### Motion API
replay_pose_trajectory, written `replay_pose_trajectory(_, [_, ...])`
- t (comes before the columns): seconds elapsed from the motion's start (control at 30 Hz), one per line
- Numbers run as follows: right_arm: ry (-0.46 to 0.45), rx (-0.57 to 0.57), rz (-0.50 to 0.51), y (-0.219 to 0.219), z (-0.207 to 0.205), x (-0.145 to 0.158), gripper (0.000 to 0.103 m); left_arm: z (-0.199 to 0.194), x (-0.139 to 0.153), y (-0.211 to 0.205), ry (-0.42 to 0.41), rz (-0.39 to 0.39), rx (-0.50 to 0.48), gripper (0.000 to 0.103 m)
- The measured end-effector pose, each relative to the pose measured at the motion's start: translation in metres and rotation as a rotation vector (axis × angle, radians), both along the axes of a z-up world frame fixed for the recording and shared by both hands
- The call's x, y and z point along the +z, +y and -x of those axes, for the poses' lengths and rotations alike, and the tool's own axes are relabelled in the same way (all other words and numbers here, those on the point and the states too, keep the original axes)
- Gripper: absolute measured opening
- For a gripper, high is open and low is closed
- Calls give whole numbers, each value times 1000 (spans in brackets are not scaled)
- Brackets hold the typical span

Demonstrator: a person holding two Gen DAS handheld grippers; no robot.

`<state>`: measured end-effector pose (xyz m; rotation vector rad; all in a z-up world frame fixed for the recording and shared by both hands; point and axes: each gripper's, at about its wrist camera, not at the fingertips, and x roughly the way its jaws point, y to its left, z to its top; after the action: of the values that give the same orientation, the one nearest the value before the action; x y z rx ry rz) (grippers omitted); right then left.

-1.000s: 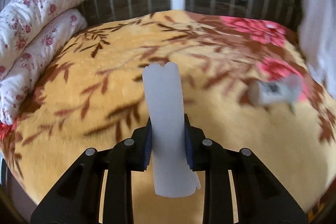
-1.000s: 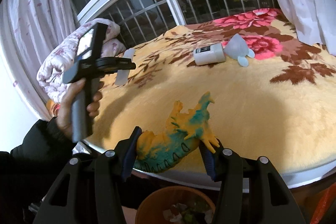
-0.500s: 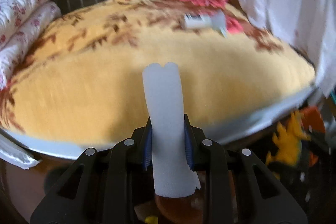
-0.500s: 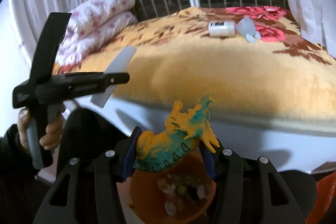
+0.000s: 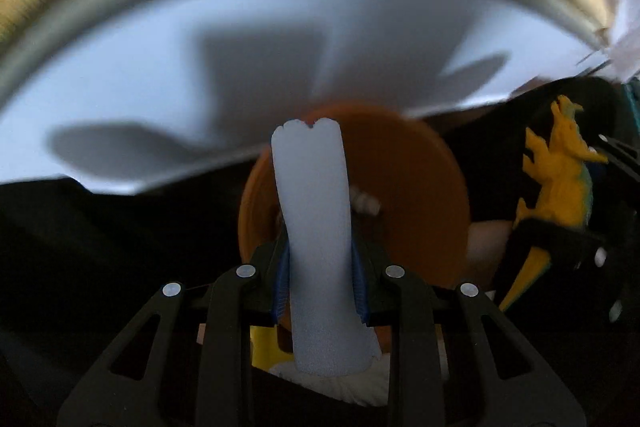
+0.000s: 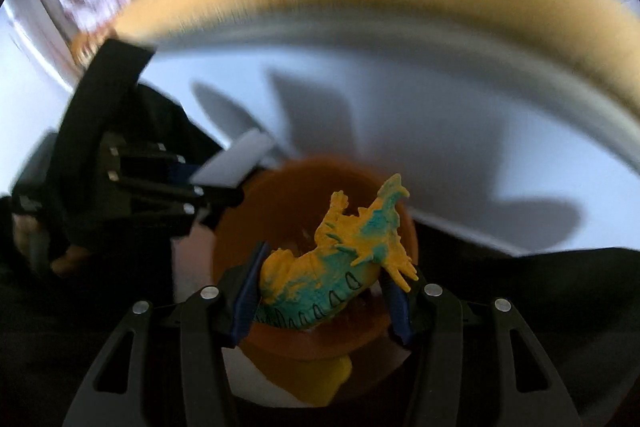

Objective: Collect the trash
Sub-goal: 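Carry the dinosaur and foam tube into the orange bucket and open both tools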

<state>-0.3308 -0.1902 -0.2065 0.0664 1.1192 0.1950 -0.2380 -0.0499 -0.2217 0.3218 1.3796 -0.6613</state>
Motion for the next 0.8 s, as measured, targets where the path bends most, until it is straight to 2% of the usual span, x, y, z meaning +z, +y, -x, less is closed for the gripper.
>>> replay_pose_trajectory(0.07, [104, 2, 21, 1, -13, -30, 53, -9, -24, -3, 69, -44, 16, 25])
replay_pose_trajectory(0.13, [191, -14, -6, -1, -23, -52, 53, -16, -43, -4, 116, -84, 32, 25])
replay_pose_trajectory(0.4, [282, 10, -32, 2, -35, -77, 53, -15, -53, -13, 127, -111, 7, 26])
replay_pose_trajectory(0.47, [297, 9, -31, 2, -36, -80, 58, -18, -56, -12, 126, -131, 7, 31])
replay_pose_trajectory(0.5, [304, 10, -35, 2, -36, -81, 65, -18, -56, -11, 125, -147, 5, 44])
replay_pose_trajectory(0.53, [302, 5, -31, 2, -37, -79, 77, -18, -59, -12, 126, -169, 1, 67])
replay_pose_trajectory(0.57, [291, -1, -25, 2, -37, -77, 78, -19, -60, -13, 118, -185, 1, 73])
replay_pose_trajectory(0.8, [261, -53, -65, -12, -29, -58, 78, -17, -53, -13, 104, -164, 6, 74])
